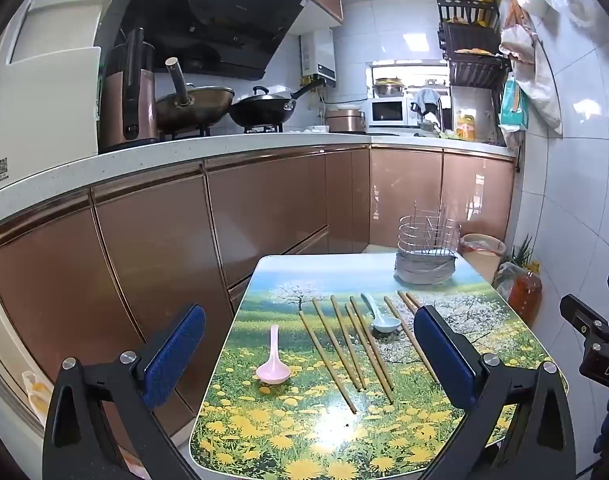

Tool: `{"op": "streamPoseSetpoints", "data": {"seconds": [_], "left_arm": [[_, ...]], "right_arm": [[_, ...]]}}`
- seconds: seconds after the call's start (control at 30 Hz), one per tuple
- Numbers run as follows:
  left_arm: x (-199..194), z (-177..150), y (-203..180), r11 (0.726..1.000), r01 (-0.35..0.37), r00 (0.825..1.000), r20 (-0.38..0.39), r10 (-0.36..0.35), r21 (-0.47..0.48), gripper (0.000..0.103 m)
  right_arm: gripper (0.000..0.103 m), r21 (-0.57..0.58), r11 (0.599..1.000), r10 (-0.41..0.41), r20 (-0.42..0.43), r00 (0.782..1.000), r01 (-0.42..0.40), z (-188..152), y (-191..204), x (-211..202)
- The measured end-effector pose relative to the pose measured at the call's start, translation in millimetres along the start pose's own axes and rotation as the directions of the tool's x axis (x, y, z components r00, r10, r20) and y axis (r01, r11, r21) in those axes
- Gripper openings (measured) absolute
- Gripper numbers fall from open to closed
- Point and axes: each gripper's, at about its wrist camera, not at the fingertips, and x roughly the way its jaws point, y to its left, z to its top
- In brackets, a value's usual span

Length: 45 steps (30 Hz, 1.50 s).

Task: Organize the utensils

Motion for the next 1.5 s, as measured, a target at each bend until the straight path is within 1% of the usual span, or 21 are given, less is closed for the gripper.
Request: {"op": "streamPoseSetpoints", "data": {"seconds": [0.1,0.13,0.3,0.43,0.47,0.63,0.83,1.13,1.5], "left_arm": [[2,0,0,1.000,-0.002,1.000,-0.005,0.002,-0.002,0.103],[1,0,0,1.000,-0.001,1.000,0.012,0.001,-0.005,0.103],[2,0,-3,1.000,-0.004,1.000,0.005,0.004,-0.008,0.103],[2,4,-1,1.000,0.013,1.000,-0.001,-0.013,-0.018,0.103],[1,0,0,1.000,0.015,1.000,0.005,-0.015,-0.019,0.103],[3,-1,1,0.999,0.027,1.000,0.012,-0.027,-0.024,0.103],[8,-2,-3,0.999,0.030,1.000,0.003,-0.030,-0.023,0.103],[15,-2,-2,1.000,0.020,1.000,0.004,-0.020,-0.024,0.103],[24,-4,-2,0.999,0.021,1.000,-0.009,-0.021,-0.027,0.103]], "right_arm": [[0.101,-0.003,1.000,-0.002,-0.005,1.000,0.002,0,1,0],[0.101,-0.003,1.000,-0.001,-0.006,1.000,0.001,0,1,0],[0.101,-0.001,1.000,-0.006,-0.009,1.000,0.006,0,-2,1],[0.101,0.004,1.000,-0.009,-0.009,1.000,0.009,-1,-1,1],[0.101,0.006,1.000,-0.010,-0.009,1.000,0.010,-1,-1,0],[0.101,0.006,1.000,-0.015,-0.010,1.000,0.015,-1,-5,5],[0.101,0.012,1.000,-0.016,-0.002,1.000,0.016,1,-9,6],[0.101,0.026,0.999,-0.020,0.030,0.999,0.019,5,-12,8],[0.101,0.031,0.999,-0.021,0.027,0.999,0.020,5,-11,15]]}}
